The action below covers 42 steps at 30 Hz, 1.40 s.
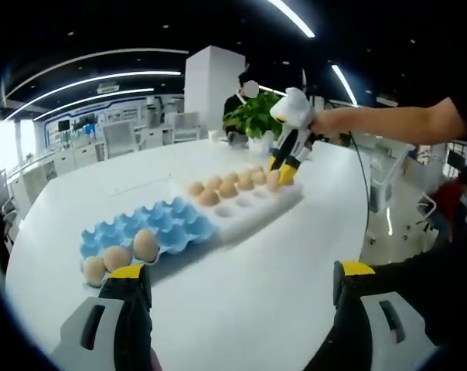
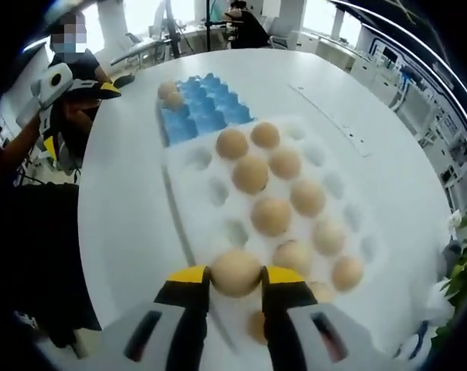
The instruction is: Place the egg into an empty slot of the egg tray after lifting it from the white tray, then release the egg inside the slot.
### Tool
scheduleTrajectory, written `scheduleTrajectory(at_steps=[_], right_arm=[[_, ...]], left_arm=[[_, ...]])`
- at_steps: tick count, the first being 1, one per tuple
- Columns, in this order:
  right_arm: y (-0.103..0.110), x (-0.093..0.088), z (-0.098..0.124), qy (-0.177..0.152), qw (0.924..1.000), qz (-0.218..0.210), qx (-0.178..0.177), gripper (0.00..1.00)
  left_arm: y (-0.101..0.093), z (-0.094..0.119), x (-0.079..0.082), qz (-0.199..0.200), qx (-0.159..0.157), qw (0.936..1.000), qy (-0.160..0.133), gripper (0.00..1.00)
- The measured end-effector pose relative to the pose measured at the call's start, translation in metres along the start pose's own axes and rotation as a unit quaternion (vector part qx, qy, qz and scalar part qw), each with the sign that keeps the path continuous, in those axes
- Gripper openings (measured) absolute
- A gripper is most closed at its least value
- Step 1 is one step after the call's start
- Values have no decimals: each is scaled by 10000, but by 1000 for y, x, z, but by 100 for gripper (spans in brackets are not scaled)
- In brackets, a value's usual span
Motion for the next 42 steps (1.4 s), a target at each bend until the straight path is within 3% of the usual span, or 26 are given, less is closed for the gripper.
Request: scheduleTrajectory(at_steps=[7, 10, 13, 22, 30, 42], right_arm=[[-4, -1, -8, -2, 10000, 20, -31, 28], [-7, 5, -10, -176, 9998, -45, 10, 28], [-6, 4, -11, -11, 10000, 2, 33, 28], [-3, 9, -7, 51, 9999, 130, -14, 28], [4, 32, -2, -308, 9993, 187, -22, 28], [13, 53, -11, -553, 9980, 303, 8, 28]], left_arm=[[3, 1, -3, 22, 43, 10000, 3, 100], [5, 2, -4, 27, 69, 10000, 9, 100], [9, 5, -7, 37, 112, 9999, 34, 100], [17, 9, -11, 106, 235, 9997, 25, 100], [19, 10, -13, 101, 278, 9996, 18, 100], [25, 13, -16, 127, 396, 9991, 14, 100]])
Point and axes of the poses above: the point that each gripper's makers call its tool centre point, and the gripper's own axes: z roughly backward along the fingers, y roughly to its left, x roughly out of its top, the point moved 3 cm from there along z, roughly backward along the fingers, and after that the axes turned 14 degrees about x, right-handed, at the moved point
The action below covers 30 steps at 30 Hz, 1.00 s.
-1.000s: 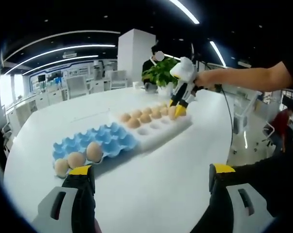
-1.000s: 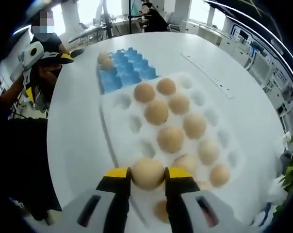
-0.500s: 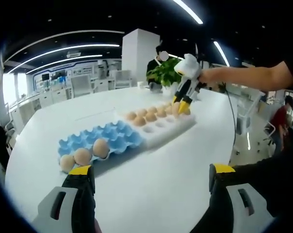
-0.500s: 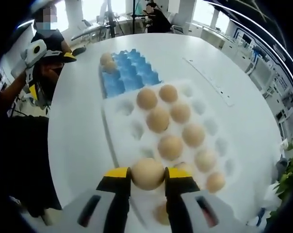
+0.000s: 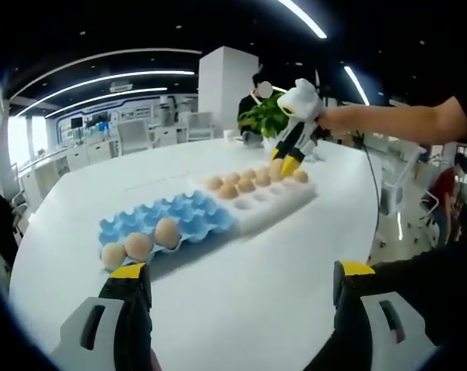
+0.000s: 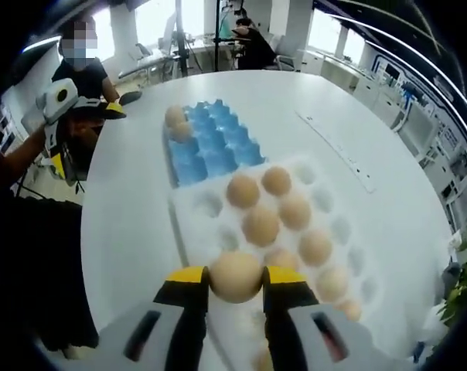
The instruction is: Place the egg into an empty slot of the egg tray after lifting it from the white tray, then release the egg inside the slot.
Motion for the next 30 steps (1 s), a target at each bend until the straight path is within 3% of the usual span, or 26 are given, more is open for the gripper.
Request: scheduleTrajectory(at_steps=[17, 30], right_arm=[[20, 40, -31, -525, 9967, 487, 392, 28], [31, 71, -49, -1155, 9888, 752, 573, 28]], left_arm=[[3, 0, 1, -9, 20, 10000, -7, 100], [6, 1, -2, -57, 38, 10000, 17, 100]])
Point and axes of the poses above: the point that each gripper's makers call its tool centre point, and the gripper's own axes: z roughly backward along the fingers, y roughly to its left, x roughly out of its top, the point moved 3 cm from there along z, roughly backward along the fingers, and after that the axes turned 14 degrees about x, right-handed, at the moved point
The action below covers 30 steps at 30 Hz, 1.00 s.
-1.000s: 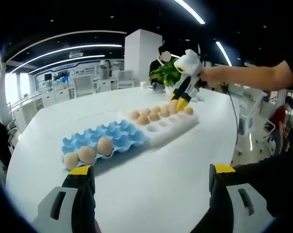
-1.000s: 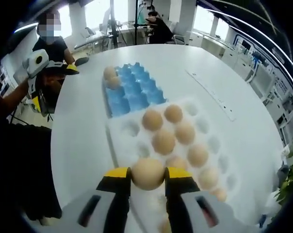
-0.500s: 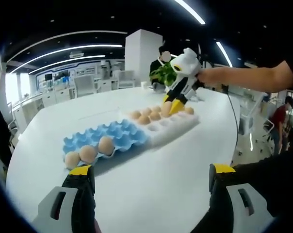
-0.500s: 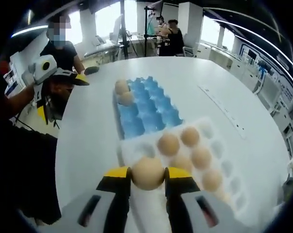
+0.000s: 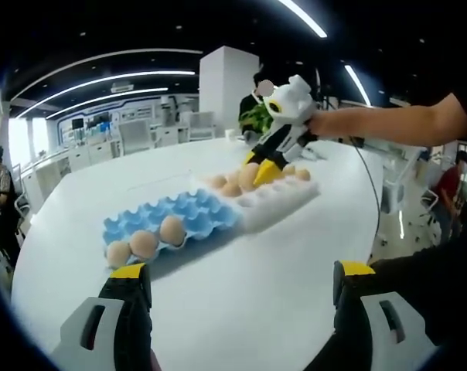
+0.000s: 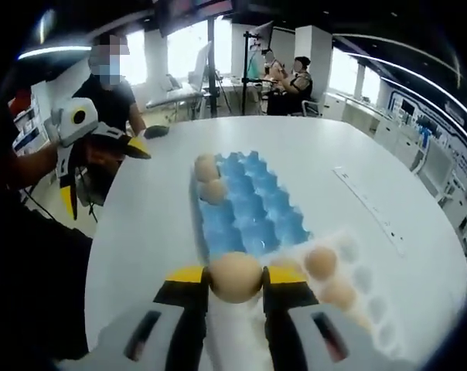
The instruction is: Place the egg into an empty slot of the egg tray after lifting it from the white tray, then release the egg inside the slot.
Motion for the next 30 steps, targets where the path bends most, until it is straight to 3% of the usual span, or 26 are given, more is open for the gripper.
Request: scheduleTrajectory(at_steps=[13, 18, 30], right_arm=[[8, 18, -32, -414, 9988, 9, 280, 28], [10, 21, -43, -442, 9985, -73, 322, 28], [9, 34, -70, -564, 9979, 227, 242, 28]], left_arm=[[1, 5, -5, 5, 16, 10000, 27, 100], [1, 8, -7, -3, 28, 10000, 34, 100], [0, 10, -10, 18, 15, 10000, 43, 100]])
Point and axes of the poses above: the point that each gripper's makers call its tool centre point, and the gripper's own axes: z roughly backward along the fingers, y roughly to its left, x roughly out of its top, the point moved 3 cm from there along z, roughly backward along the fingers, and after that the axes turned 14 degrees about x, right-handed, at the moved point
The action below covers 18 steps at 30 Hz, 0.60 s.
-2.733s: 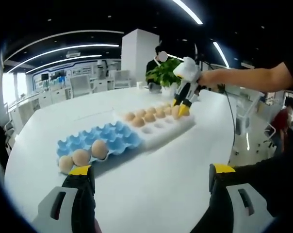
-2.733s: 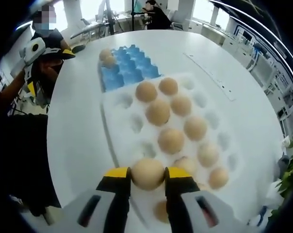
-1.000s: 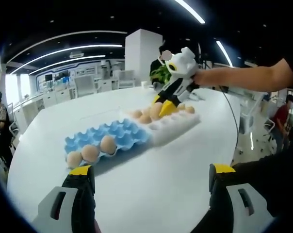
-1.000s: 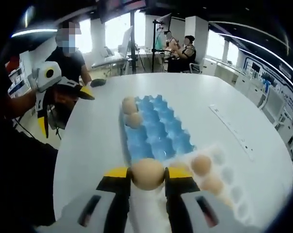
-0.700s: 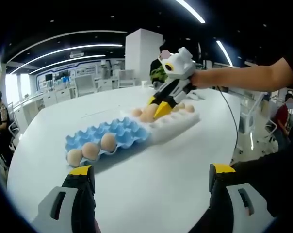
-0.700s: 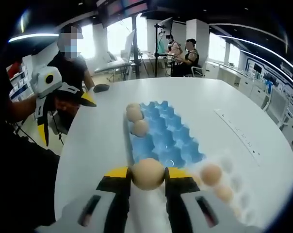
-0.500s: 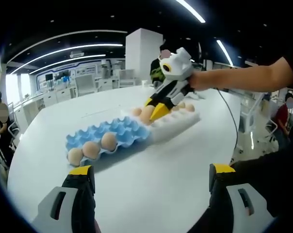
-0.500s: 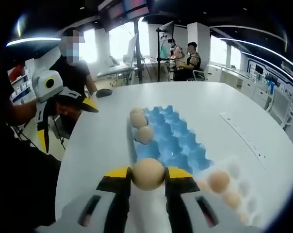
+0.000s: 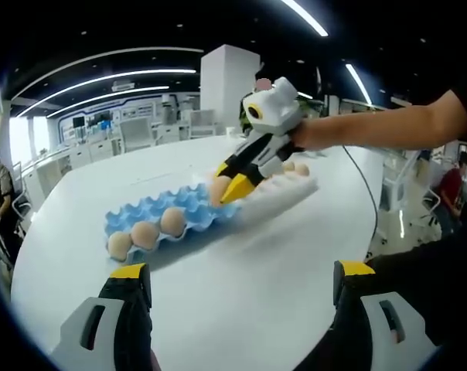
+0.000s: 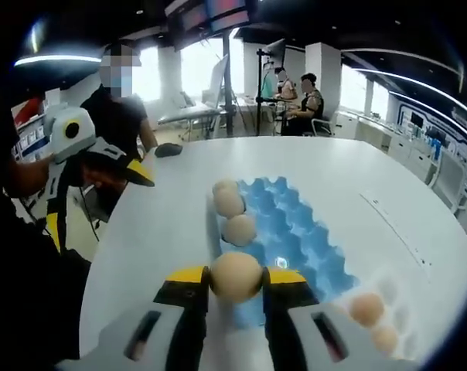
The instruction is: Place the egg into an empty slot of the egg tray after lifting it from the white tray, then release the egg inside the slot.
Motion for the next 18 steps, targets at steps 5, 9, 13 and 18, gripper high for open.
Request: scheduleTrajectory(at_steps=[5, 9, 13, 18], right_arm=[[-7, 2, -9, -42, 10000, 15, -44, 28], [-14, 2, -14, -47, 9999, 33, -119, 28], [-14, 2, -18, -54, 9998, 84, -159, 28], [-15, -1, -24, 38, 9997, 85, -204, 28]], left_arm=[[1, 3, -3, -96, 4, 9999, 56, 100], [3, 4, -4, -76, 44, 9999, 65, 100], [2, 3, -7, -64, 24, 9999, 90, 100], [-1, 1, -7, -72, -28, 9999, 99, 100]])
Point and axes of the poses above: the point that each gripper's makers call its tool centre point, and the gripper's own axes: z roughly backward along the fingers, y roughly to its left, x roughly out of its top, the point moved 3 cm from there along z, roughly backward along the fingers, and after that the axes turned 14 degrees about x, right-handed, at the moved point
